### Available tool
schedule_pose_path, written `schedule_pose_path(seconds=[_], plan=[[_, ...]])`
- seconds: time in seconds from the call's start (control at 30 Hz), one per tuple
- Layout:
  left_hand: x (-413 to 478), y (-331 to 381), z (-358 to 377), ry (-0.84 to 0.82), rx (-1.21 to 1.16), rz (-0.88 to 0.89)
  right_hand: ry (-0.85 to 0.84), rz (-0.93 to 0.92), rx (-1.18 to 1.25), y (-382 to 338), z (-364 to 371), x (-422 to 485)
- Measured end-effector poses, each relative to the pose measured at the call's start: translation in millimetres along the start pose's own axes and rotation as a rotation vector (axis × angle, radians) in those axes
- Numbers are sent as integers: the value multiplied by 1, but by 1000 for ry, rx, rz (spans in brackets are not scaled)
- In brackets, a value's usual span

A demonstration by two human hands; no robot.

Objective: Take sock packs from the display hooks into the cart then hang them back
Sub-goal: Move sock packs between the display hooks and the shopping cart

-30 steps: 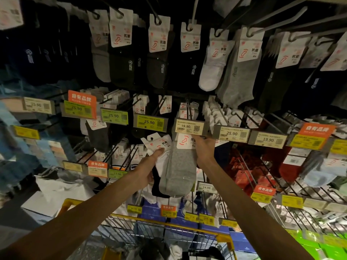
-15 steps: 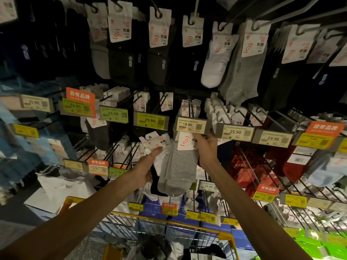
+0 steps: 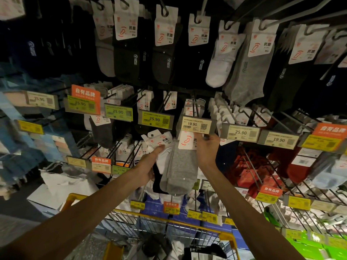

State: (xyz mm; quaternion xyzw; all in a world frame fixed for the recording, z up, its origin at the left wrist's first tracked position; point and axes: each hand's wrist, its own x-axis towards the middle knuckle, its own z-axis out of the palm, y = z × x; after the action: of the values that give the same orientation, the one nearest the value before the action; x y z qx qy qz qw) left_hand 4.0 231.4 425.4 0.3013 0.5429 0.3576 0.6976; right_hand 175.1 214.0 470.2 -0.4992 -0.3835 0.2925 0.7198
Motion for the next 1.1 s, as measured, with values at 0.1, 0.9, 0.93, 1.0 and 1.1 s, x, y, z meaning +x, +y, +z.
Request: schedule_pose_path(seconds=[0.1, 0.9, 0.93, 1.0, 1.1], plan=[[1, -1, -1, -10, -6, -4, -9, -14, -9, 2, 0, 3], [-1, 8, -3, 255, 66, 347, -176, 49, -272, 27, -4, 55], [-1, 7, -6, 245, 41, 343, -180, 106, -342, 31, -3, 62], [-3, 4, -9, 226, 8, 336, -105, 190, -402, 37, 0, 76], [-5, -2, -11, 225, -6, 302, -128, 302, -226, 48, 3, 95]])
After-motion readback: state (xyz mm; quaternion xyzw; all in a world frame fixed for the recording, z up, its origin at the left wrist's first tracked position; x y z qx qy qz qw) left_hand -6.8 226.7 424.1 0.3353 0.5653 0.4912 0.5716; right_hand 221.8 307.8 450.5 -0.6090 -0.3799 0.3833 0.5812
